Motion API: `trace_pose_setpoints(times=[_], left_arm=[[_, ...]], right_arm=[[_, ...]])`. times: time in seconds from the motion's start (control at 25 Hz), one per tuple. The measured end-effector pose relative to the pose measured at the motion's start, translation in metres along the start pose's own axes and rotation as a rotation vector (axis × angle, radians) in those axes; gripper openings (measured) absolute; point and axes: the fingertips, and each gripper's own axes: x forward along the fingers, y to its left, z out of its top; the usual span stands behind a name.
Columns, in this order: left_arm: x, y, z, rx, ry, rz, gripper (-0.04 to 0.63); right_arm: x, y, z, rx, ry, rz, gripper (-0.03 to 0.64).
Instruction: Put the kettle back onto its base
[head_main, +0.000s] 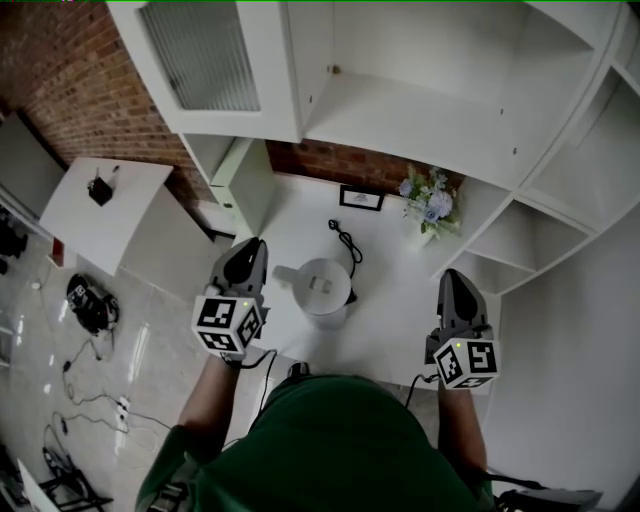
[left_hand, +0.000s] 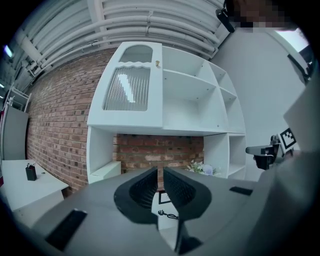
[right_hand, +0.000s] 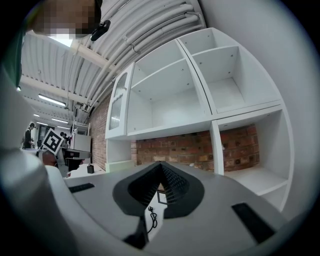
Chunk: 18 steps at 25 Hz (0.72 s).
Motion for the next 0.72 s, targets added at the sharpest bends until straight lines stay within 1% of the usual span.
trace_pose_setpoints(times=[0.2, 0.48, 0.6, 0.72], left_arm=[[-0.008, -0.010, -0.005, -0.006, 0.005, 0.015, 0.049], [-0.019, -0.036, -0.009, -0.006, 0.004, 0.018, 0.049], [-0.023, -0.047, -0.008, 0.029, 0.003, 0.012, 0.049], [-0.026, -0.059, -0.002, 0.069, -0.015, 0.005, 0.049]], right_arm=[[-0.009, -0.004, -0.001, -0.006, 0.008, 0.019, 0.021], [-0.029, -0.015, -0.003, -0.010, 0.023, 0.035, 0.021], [-0.035, -0.017, -0.007, -0.020, 0.032, 0.052, 0.021], [-0.042, -0.017, -0.012, -0.030, 0.039, 0.064, 0.021]])
